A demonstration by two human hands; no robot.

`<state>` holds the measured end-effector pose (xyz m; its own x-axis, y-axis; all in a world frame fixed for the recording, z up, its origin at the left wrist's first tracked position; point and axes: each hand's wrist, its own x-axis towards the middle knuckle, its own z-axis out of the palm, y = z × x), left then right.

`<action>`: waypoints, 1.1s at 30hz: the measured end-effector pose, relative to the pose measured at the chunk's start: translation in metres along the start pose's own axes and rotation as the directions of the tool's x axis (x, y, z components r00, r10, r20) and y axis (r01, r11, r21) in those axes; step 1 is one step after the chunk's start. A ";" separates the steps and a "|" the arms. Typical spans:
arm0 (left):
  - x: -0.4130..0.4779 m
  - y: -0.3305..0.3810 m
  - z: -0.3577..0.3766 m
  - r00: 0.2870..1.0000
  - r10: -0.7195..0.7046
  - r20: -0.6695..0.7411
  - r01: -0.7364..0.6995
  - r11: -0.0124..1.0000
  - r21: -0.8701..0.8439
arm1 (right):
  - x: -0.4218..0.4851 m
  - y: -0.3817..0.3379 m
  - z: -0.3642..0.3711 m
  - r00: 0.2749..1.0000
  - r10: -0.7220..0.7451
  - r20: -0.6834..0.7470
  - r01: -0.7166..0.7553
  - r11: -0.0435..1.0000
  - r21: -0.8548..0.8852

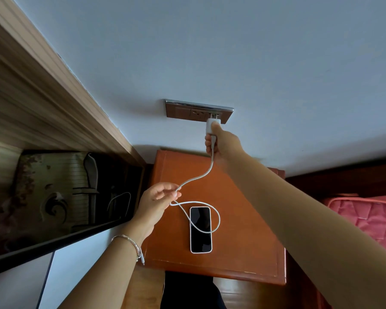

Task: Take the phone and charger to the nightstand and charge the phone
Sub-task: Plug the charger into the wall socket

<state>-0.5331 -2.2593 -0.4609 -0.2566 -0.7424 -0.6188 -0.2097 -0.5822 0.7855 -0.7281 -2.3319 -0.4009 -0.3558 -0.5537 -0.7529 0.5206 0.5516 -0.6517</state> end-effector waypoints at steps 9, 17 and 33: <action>0.003 0.010 0.000 1.000 0.012 0.012 -0.011 1.000 -0.015 | 0.002 -0.025 0.010 0.988 0.154 0.008 -0.154 0.987 0.054; -0.001 0.013 0.000 1.000 -0.006 0.019 0.007 0.999 -0.043 | 0.003 -0.019 0.010 0.997 0.060 -0.055 -0.057 0.998 0.040; 0.000 0.006 -0.005 1.000 -0.023 -0.021 0.022 0.998 -0.051 | 0.009 -0.011 -0.003 0.996 0.026 0.087 -0.033 0.996 0.080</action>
<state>-0.5294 -2.2640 -0.4563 -0.2321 -0.7355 -0.6365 -0.1670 -0.6145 0.7710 -0.7393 -2.3416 -0.4005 -0.2729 -0.5914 -0.7588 0.5922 0.5183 -0.6169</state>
